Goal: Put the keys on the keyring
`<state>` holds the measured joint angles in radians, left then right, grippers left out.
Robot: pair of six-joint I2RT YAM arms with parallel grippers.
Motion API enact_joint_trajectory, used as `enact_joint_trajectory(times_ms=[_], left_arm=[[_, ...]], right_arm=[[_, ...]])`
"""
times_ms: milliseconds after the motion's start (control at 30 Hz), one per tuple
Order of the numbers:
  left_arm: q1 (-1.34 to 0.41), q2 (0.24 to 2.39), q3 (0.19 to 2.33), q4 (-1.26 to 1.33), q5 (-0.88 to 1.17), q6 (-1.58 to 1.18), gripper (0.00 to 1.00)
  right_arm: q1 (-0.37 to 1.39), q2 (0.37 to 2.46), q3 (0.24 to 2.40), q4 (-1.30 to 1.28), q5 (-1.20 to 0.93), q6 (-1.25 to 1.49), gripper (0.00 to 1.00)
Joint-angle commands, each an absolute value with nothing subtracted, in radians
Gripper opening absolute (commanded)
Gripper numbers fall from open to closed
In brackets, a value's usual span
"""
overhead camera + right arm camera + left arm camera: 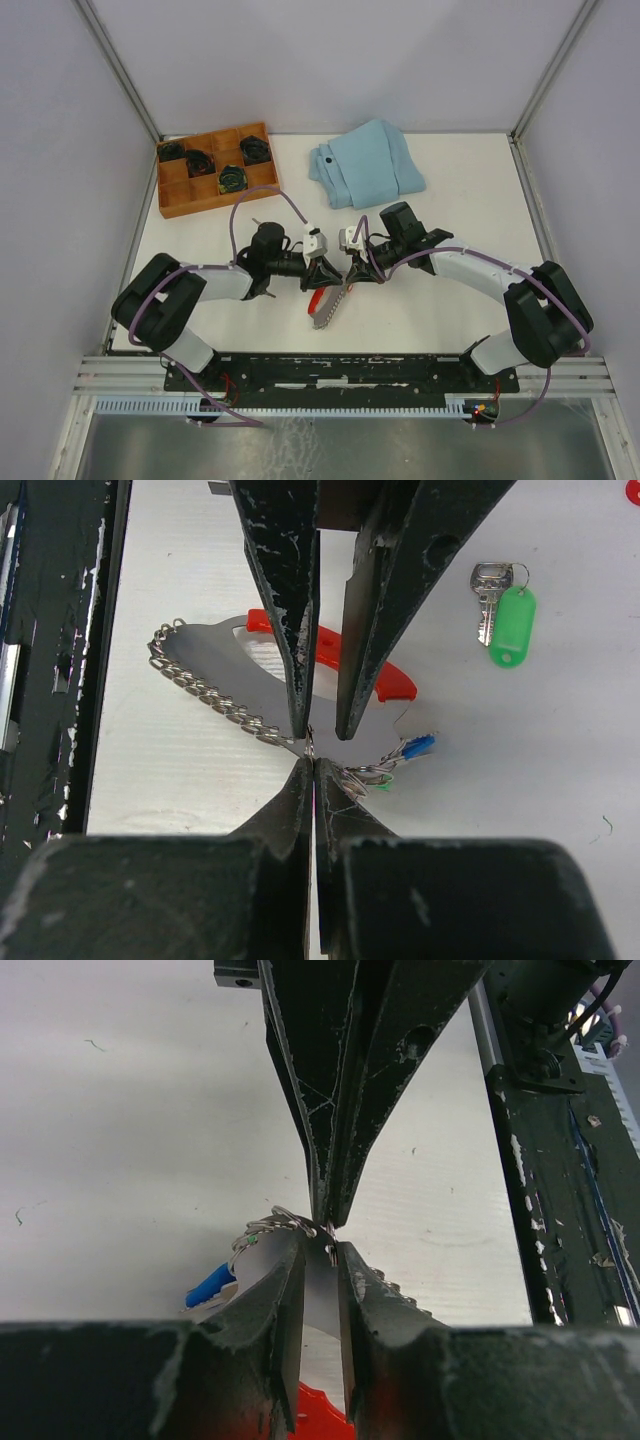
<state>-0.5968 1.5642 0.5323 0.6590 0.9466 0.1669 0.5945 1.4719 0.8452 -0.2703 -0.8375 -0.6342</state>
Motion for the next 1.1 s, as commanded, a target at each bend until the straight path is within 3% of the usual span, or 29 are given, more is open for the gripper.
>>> enact_joint_trajectory(times_ms=[0,567,1067], left_arm=[[-0.595,1.580,0.574,0.666,0.991,0.199,0.25],[-0.598,1.614,0.584,0.666,0.986,0.179,0.16],[-0.604,1.626,0.591,0.688,0.982,0.148,0.15]], right_arm=[[0.594,1.433,0.892,-0.246,-0.877,-0.646,0.01],[0.594,1.427,0.892,-0.239,-0.889,-0.632,0.01],[0.602,1.436,0.894,-0.237,-0.894,-0.623,0.01]])
